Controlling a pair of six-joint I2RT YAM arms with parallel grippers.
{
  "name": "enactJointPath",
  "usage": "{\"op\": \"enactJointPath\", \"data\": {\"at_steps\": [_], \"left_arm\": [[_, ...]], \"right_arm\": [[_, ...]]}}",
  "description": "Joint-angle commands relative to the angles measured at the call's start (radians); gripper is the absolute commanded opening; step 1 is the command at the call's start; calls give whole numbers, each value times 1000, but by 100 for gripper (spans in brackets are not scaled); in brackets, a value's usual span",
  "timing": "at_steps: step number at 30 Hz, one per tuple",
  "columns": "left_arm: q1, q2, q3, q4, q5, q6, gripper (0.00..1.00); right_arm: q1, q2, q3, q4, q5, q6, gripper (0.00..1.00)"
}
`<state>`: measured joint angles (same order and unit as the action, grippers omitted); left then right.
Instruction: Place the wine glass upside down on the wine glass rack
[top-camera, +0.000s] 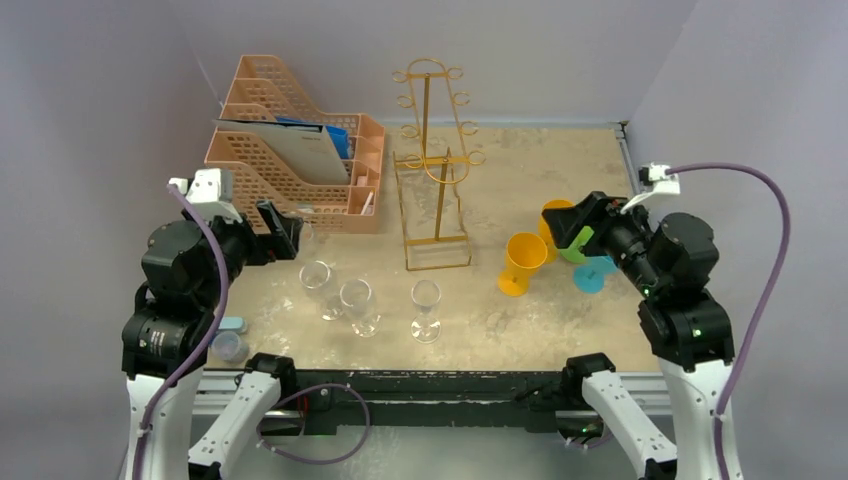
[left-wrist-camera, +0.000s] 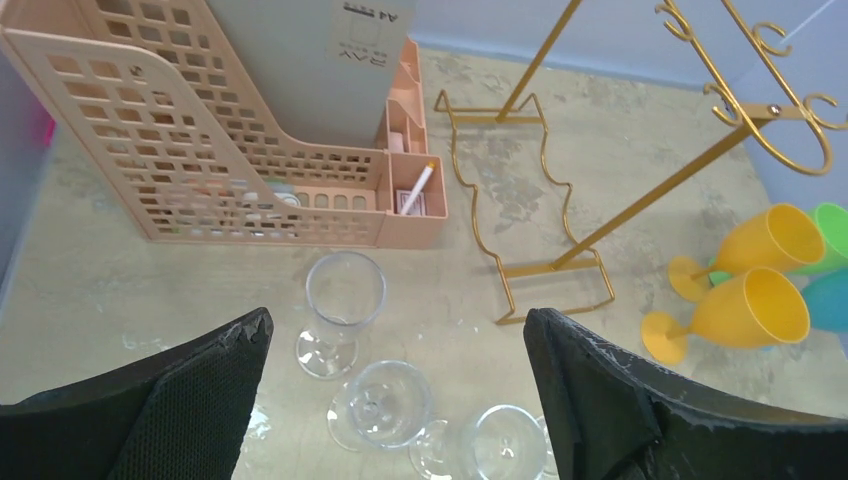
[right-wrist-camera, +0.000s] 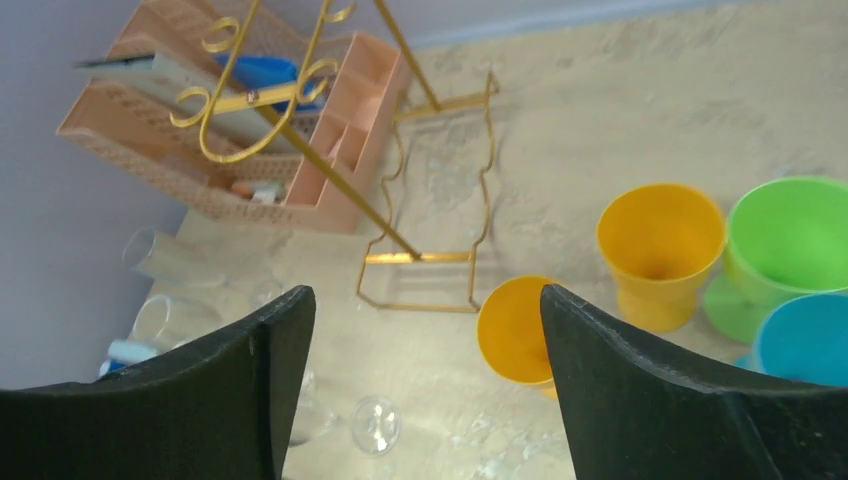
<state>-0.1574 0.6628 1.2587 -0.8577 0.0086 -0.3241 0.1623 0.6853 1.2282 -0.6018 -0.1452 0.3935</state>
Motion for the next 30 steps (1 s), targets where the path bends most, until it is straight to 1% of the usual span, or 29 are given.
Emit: {"op": "enactJointPath", "data": {"at_steps": [1, 4, 6, 10, 12, 15, 20, 23, 27, 30], "left_arm": [[4, -29, -36, 33, 88, -19, 96], [5, -38, -67, 75, 144, -5, 96], [4, -40, -81, 108, 174, 0, 96], [4, -37, -119, 181, 243, -6, 95], [4, -33, -134, 193, 232, -28, 94], [4, -24, -152, 195, 204, -61, 94], [4, 0, -151, 171, 242, -71, 94], [4, 3, -148, 158, 242, -86, 94], [4, -12, -156, 148, 198, -121, 94], [4, -23, -165, 146, 189, -132, 93]], "right_arm": [[-6, 63, -50, -37, -175, 33, 86], [-6, 159, -38, -120, -266, 69, 84], [-6, 207, -53, -119, -324, 110, 79], [20, 226, -94, -73, -337, 192, 78], [67, 225, -100, -61, -296, 208, 78], [164, 252, -85, -94, -204, 208, 77], [303, 321, -66, -95, -128, 219, 72], [391, 359, -46, -83, -81, 222, 72], [508, 403, -40, -49, -51, 233, 72], [605, 434, -27, -44, 8, 245, 73]]}}
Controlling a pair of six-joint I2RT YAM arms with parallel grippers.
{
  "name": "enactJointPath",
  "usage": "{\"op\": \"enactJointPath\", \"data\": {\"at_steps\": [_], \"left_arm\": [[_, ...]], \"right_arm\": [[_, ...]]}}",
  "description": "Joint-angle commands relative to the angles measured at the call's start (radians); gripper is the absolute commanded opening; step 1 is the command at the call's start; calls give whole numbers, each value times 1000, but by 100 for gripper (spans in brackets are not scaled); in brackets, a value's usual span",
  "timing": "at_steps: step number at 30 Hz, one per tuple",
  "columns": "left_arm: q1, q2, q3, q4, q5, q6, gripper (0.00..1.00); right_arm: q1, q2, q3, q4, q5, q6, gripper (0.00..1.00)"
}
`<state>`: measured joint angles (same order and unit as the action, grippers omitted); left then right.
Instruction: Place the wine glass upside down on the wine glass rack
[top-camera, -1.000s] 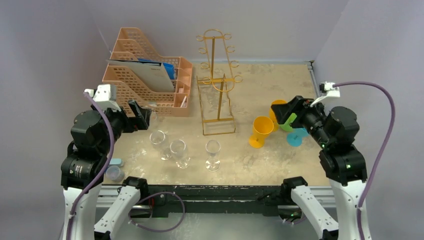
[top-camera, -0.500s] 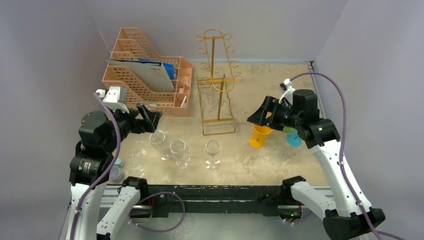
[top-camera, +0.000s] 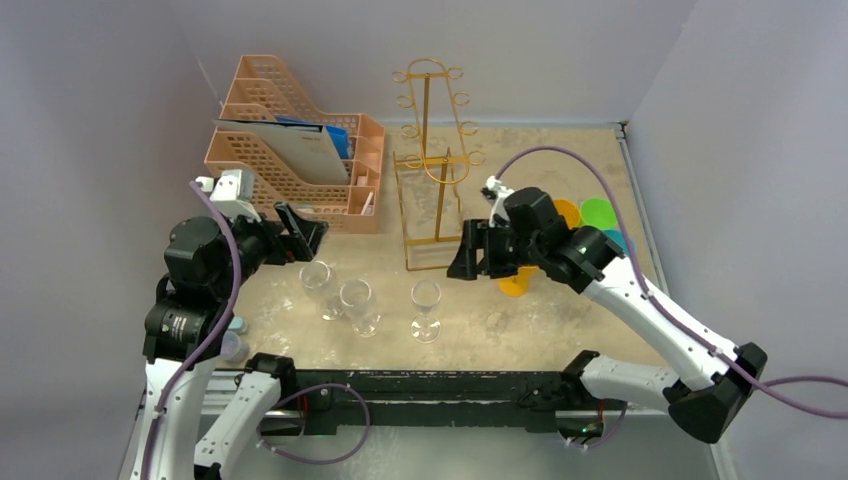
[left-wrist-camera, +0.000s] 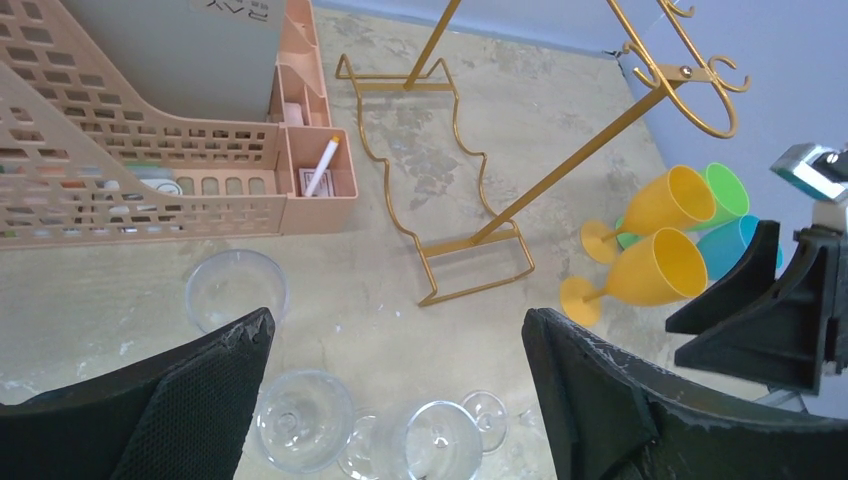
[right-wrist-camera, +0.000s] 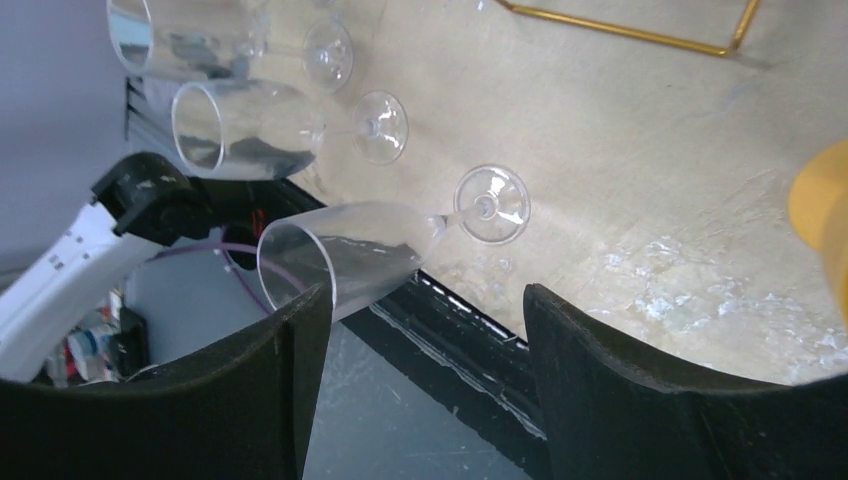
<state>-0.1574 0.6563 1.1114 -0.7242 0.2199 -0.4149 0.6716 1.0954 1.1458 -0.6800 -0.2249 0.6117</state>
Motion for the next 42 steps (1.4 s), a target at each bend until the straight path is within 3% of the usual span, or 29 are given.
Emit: {"op": "enactJointPath", "data": {"at_steps": [1, 5, 13, 17, 25, 29, 33, 42], "left_arm": [[4, -18, -19, 11, -25, -46, 93], [4, -7, -12, 4, 22, -31, 93], [4, 2, -12, -29, 7, -78, 91], [4, 7, -10, -61, -22, -87, 91], [4, 19, -7, -69, -73, -122, 89], [4, 49, 46, -150, -84, -162, 89], [4, 88, 112, -253, -48, -223, 89], [4, 93, 192, -357, -2, -373, 89]], "right_arm": [[131, 33, 61, 34, 109, 29, 73], [233, 93, 109, 22, 213, 56, 69], [373, 200, 223, -125, 437, 27, 48], [399, 248, 279, -219, 438, -7, 40], [427, 303, 315, -257, 419, -41, 28], [436, 326, 327, -262, 439, -60, 20], [439, 343, 356, -283, 465, -74, 0], [438, 270, 391, -279, 547, -156, 0]]}}
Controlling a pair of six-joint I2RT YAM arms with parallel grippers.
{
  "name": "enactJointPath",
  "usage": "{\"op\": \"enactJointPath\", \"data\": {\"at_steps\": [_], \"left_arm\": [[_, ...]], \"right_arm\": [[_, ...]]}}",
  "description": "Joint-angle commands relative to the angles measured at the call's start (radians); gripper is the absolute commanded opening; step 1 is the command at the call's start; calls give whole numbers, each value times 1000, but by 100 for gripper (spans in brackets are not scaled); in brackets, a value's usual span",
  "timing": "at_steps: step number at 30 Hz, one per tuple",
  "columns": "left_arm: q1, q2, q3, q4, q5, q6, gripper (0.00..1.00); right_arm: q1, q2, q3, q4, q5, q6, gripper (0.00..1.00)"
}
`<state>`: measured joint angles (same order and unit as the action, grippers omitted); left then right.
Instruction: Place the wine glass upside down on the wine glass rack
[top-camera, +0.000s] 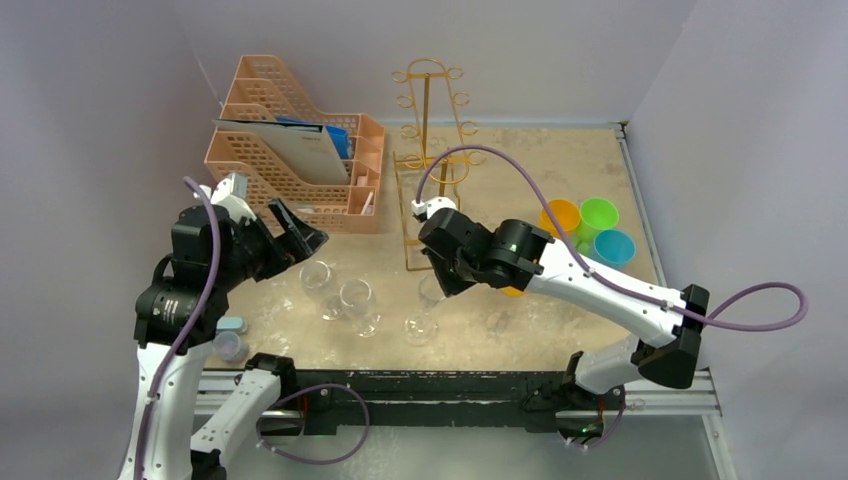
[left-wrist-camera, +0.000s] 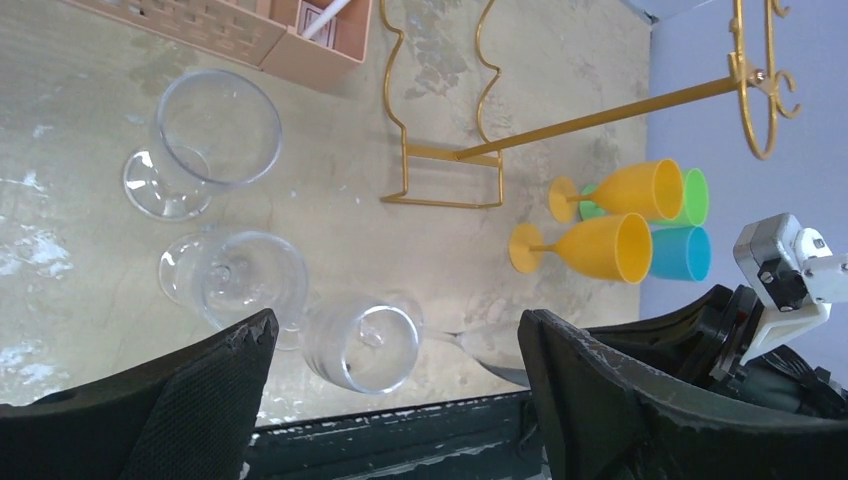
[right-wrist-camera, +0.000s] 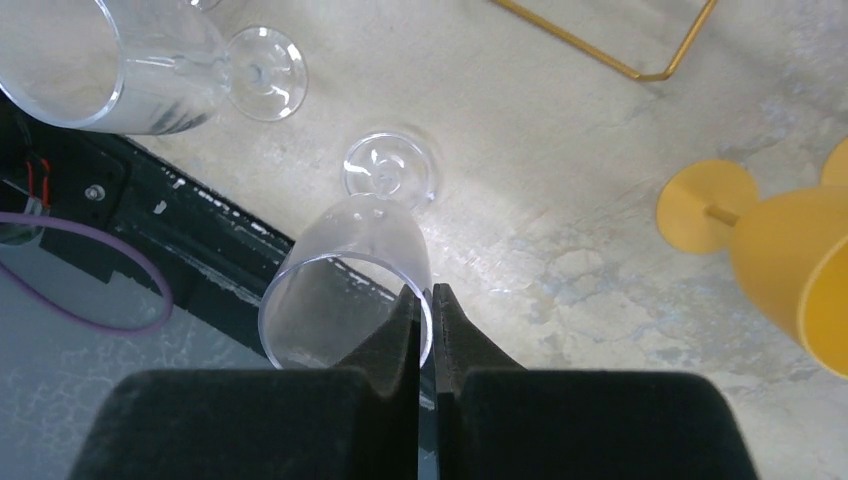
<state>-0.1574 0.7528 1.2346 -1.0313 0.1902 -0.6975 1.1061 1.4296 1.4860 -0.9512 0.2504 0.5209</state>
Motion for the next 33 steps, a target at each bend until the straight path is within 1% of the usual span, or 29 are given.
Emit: {"op": "enactJointPath", "data": {"at_steps": [1, 3, 5, 8, 10, 12, 16, 18, 21, 22, 25, 27, 28, 29, 31, 33], "left_arm": [[4, -6, 74, -53, 35, -112, 89], [4, -12, 73, -49, 55, -166, 89], [4, -15, 63, -35, 87, -227, 89], [4, -14, 45, 23, 153, -311, 89], [4, -6, 43, 81, 211, -326, 88], [4, 13, 59, 87, 229, -354, 88], [4, 19, 67, 71, 235, -443, 87], [4, -4, 32, 86, 221, -511, 85], [4, -50, -40, 124, 167, -588, 78], [4, -62, -50, 135, 159, -608, 77], [4, -73, -58, 155, 145, -654, 76], [4, -70, -56, 158, 143, -667, 80], [4, -66, -55, 153, 143, -672, 86], [4, -61, -55, 145, 143, -681, 91], [4, -53, -58, 138, 145, -697, 92], [4, -61, -79, 155, 150, -730, 89]], "right_arm": [[4, -78, 47, -4, 89, -85, 0], [4, -121, 22, 37, 111, -129, 0], [4, -181, -24, 116, 135, -175, 0], [4, -280, -103, 270, 128, -235, 0], [5, -349, -184, 408, 86, -282, 0], [4, -419, -260, 555, 58, -316, 0], [4, -481, -317, 713, 57, -351, 0], [4, -492, -333, 794, 41, -363, 0], [4, -487, -373, 941, 0, -376, 0], [4, -475, -381, 991, -5, -385, 0], [4, -435, -377, 1066, -21, -409, 0], [5, -409, -371, 1110, -35, -415, 0], [5, -398, -370, 1133, -48, -417, 0], [5, -387, -366, 1152, -63, -416, 0], [4, -367, -361, 1179, -90, -409, 0], [5, -351, -356, 1203, -107, -397, 0]]}}
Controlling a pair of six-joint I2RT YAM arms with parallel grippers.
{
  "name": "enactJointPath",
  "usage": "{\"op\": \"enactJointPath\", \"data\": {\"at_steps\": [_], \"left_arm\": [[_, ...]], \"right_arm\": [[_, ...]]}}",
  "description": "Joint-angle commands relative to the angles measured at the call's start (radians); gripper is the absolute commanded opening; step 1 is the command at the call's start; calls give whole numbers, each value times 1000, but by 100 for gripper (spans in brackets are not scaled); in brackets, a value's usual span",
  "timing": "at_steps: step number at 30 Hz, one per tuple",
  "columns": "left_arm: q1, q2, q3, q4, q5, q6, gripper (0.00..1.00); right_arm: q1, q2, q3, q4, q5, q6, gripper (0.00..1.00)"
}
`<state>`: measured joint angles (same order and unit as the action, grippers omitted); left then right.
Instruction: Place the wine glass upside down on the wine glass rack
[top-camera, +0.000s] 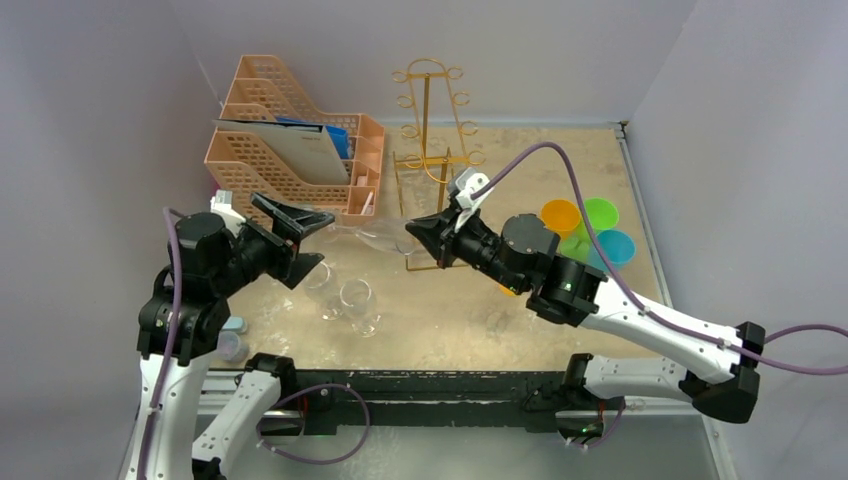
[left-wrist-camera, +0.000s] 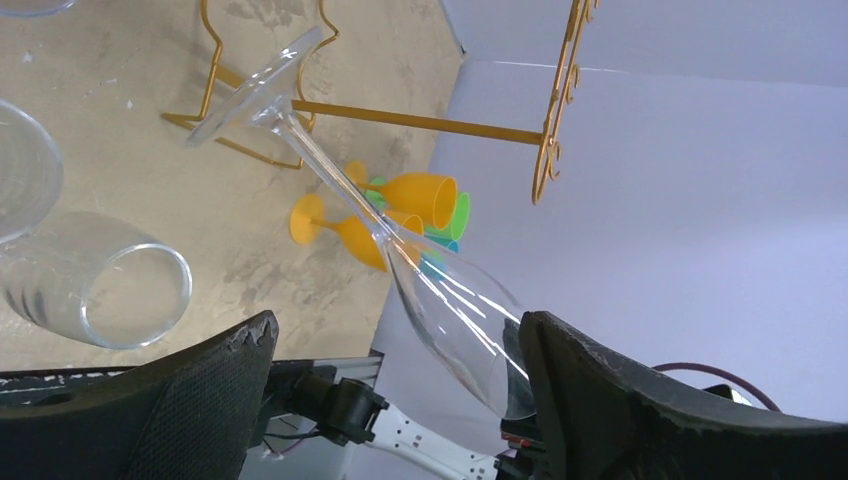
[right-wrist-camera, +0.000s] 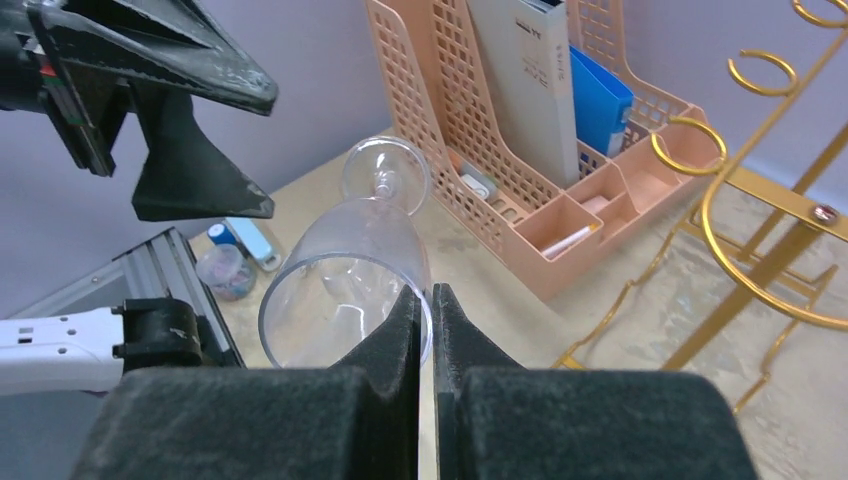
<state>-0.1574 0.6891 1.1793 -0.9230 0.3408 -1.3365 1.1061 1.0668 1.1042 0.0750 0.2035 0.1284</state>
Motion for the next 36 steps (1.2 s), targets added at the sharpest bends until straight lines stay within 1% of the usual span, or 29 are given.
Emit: {"op": "enactJointPath", "data": {"at_steps": [1, 4, 6, 10, 13, 16, 19, 23, 27, 31, 35, 36], "left_arm": [[4, -11, -46, 66, 0, -113, 86], [4, -52, -115, 123, -15, -189, 75], [4, -75, -151, 136, -37, -235, 71], [4, -114, -179, 116, -110, -326, 68], [4, -138, -186, 125, -164, -349, 66], [4, -142, -190, 123, -182, -377, 65], [4, -135, -200, 133, -182, -385, 61], [4, -118, -225, 143, -154, -405, 48], [4, -99, -217, 112, -123, -427, 33], [4, -93, -206, 74, -143, -433, 25], [4, -93, -219, 89, -125, -445, 19], [4, -94, -220, 89, -122, -444, 16]], "right_arm": [[4, 19, 26, 186, -67, 2, 0], [4, 31, 20, 228, -83, 29, 0], [3, 40, 18, 248, -99, 48, 0], [4, 52, 4, 275, -127, 78, 0], [5, 65, 2, 280, -148, 93, 0], [5, 74, -1, 287, -165, 101, 0], [4, 84, -3, 288, -182, 105, 0], [5, 103, -3, 298, -201, 109, 0], [6, 120, 3, 302, -202, 108, 0], [6, 135, 6, 302, -227, 106, 0], [6, 143, 0, 307, -254, 89, 0], [5, 143, -1, 304, -259, 80, 0]]}}
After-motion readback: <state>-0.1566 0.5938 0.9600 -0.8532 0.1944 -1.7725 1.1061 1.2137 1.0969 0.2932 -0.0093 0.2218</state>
